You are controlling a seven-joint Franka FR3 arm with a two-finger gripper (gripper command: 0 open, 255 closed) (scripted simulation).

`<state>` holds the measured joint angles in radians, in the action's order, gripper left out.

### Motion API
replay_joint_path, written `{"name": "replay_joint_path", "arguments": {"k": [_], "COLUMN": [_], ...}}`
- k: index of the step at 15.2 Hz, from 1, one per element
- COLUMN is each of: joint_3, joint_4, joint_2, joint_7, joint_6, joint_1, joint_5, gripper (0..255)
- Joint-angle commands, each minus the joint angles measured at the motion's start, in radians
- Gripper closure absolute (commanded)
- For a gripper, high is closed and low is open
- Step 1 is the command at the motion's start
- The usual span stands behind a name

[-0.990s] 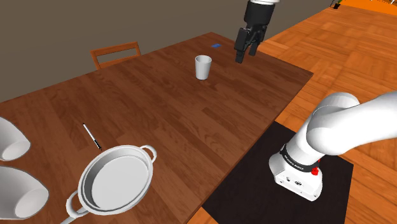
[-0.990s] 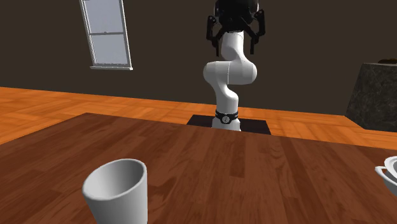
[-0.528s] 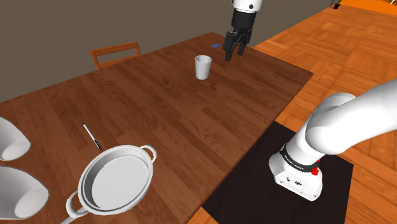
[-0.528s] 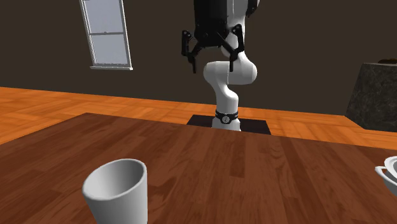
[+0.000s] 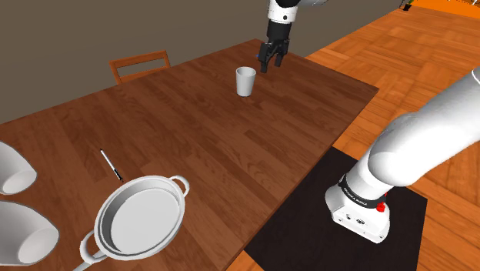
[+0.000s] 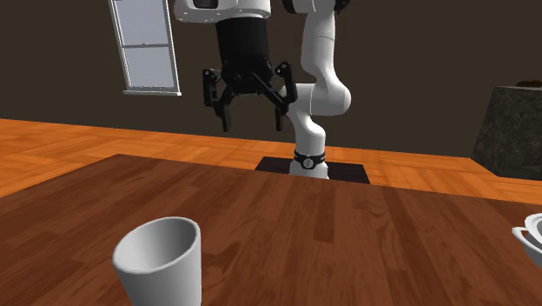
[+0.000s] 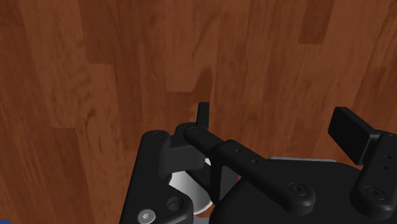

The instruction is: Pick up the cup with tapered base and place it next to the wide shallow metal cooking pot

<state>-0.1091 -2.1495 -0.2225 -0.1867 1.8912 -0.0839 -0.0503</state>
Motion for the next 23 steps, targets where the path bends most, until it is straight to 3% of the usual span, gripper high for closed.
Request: {"name": "replay_joint_path", "arguments": {"k": [1,9,16,23], "joint_3": [-0.014,-0.055,-0.063,-0.058], "joint_4": [0.048,0.288,0.584,0.538], "joint_2": [0.072,0.371,0.652,0.676], "joint_7": [-0.024,-0.123,-0.189,-0.194], "joint_6": [0.024,0.074,0.05,0.12], "joint_1": [-0.006,-0.044,-0.1,-0.098], "joint_5": [-0.007,-0.06,-0.115,-0.123], "gripper": [0,0,0,0]}}
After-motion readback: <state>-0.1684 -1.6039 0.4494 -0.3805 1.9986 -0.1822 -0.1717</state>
